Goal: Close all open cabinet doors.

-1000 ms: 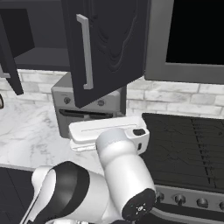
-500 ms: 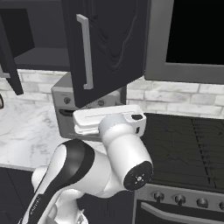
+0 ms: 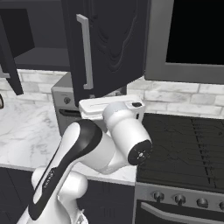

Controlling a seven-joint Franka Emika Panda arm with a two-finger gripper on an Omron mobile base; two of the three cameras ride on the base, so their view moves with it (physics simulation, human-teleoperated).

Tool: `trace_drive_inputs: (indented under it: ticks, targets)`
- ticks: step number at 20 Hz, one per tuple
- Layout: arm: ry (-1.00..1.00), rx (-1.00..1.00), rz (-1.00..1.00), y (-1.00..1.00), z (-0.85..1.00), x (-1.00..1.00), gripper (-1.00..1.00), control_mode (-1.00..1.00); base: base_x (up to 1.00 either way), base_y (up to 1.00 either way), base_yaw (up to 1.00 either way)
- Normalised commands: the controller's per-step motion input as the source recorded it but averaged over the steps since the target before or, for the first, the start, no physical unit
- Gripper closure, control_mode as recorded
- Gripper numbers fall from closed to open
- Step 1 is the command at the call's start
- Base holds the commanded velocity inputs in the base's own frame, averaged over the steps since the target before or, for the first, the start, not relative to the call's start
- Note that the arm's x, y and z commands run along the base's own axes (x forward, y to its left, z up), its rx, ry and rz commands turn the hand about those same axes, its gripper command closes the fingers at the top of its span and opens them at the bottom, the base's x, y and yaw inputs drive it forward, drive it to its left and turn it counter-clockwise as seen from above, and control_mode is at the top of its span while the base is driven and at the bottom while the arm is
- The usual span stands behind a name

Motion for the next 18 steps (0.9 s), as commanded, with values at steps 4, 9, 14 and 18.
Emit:
trace_drive_inputs:
  ticks: [4,9,14,18]
  targets:
    - [0.00,0.00,0.01,0.20,0.00,0.44,-1.00,-1.00,0.00,0.00,0.00]
    - [0.00,0.00,0.01,0.07,-0.08,0.30,-1.00,-1.00,0.00,0.00,0.00]
    - [-0.02,0.00,0.04,0.00,-0.26,0.20,-1.00,-1.00,0.00,0.00,0.00]
    - [-0.01,0.00,0.02,0.00,-0.11,0.25,-1.00,-1.00,0.00,0.00,0.00]
